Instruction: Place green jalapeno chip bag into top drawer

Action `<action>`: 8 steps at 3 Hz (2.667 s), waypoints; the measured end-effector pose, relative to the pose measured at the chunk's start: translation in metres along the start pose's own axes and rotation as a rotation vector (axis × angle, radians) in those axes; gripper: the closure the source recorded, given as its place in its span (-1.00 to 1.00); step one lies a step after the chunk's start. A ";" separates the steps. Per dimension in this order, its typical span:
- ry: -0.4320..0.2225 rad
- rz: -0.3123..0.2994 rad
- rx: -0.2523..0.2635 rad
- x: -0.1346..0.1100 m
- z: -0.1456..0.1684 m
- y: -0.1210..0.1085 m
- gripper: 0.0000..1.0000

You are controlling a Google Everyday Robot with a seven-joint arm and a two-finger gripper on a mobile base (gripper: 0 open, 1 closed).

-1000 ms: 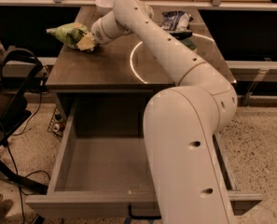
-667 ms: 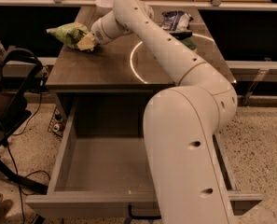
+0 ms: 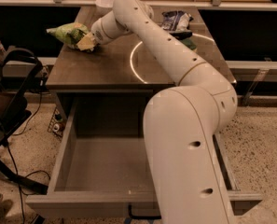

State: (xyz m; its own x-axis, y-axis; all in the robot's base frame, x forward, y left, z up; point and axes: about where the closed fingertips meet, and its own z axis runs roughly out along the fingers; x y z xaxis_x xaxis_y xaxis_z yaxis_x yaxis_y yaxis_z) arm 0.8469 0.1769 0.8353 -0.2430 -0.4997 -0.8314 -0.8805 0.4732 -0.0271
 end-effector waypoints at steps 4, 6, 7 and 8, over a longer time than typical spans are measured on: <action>-0.067 -0.023 0.242 -0.032 -0.172 0.005 1.00; -0.122 0.058 0.269 0.019 -0.274 0.018 1.00; -0.097 0.059 0.292 0.035 -0.303 0.038 1.00; -0.048 0.061 0.276 0.069 -0.321 0.058 1.00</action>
Offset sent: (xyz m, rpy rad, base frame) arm -0.0562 -0.0935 0.1417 -0.0851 -0.2028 -0.2223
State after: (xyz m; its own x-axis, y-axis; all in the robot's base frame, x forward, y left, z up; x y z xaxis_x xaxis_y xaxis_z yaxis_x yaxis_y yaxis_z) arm 0.6486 -0.0630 0.9549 -0.2664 -0.4326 -0.8613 -0.7193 0.6841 -0.1211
